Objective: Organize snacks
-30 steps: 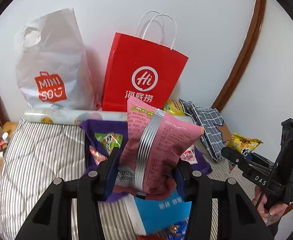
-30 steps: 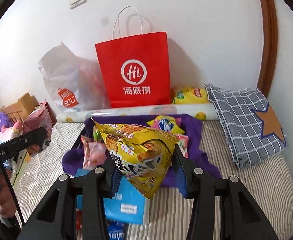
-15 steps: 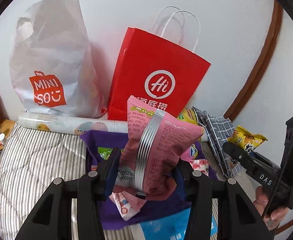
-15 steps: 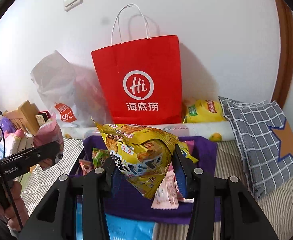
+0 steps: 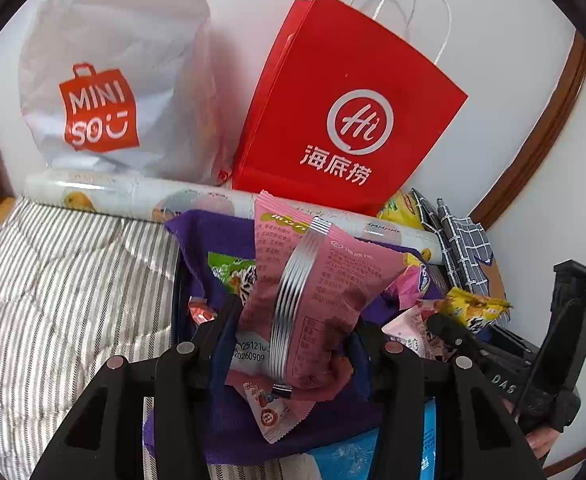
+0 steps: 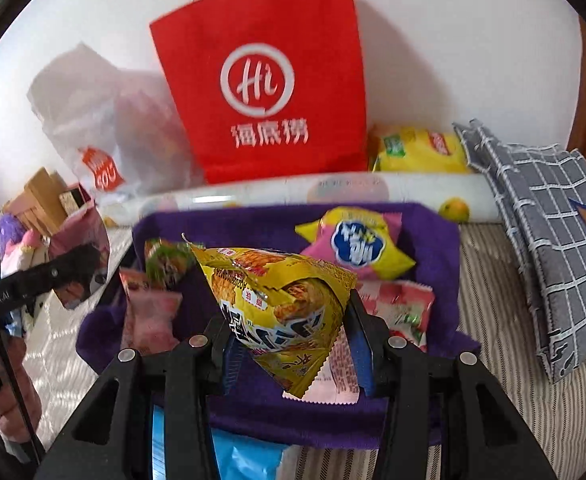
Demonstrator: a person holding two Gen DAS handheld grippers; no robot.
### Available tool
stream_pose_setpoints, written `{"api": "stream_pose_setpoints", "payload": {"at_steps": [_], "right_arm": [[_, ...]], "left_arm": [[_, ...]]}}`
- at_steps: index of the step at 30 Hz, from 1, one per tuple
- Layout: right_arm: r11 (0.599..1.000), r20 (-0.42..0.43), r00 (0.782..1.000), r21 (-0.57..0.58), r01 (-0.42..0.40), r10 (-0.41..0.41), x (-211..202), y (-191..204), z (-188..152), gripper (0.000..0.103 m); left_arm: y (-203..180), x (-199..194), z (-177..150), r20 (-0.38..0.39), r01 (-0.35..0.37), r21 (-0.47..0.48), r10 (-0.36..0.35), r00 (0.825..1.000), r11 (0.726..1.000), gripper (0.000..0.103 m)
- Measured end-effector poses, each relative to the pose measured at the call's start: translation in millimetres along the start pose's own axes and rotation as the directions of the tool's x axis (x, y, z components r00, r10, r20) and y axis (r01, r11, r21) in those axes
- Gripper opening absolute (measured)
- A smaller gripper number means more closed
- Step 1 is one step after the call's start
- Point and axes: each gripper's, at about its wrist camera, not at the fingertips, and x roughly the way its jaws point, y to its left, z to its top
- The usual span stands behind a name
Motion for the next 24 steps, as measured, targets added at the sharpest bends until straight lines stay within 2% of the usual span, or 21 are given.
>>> {"api": "stream_pose_setpoints", "payload": {"at_steps": [4,17,19,23,24], "right_arm": [[1.000,-0.044,0.999,-0.017,0.006,-0.007,11,2,-5,0.045],[0.999,-0.073,0.997,-0.035,0.027,-0.029,23,4,-6,0.047],[0.999,-0.078,0.996,-0.042,0.029,-0.032,25,4,-6,0.054],[0.999,-0.073,0.997,-0.050,0.017,-0.021,23,7,-5,0.056],[0.998,-0.064,0.998,-0.054,0.013,-0.016,20,8,-4,0.059]], "left_arm": [[2,6,-5,-0.019,0.004,-0.010,-0.004,1.000,1.000,0.046],[-9,18,-15,-0.048,-0.006,0.023,0.007,0.999,1.000,0.046],[-9,20,-16,-0.054,0.002,0.020,-0.001,0.999,1.000,0.046],[-8,26,-18,-0.077,0.013,0.014,-0.012,0.997,1.000,0.047],[-9,27,-19,-0.079,0.013,0.014,-0.012,0.997,1.000,0.047]]}}
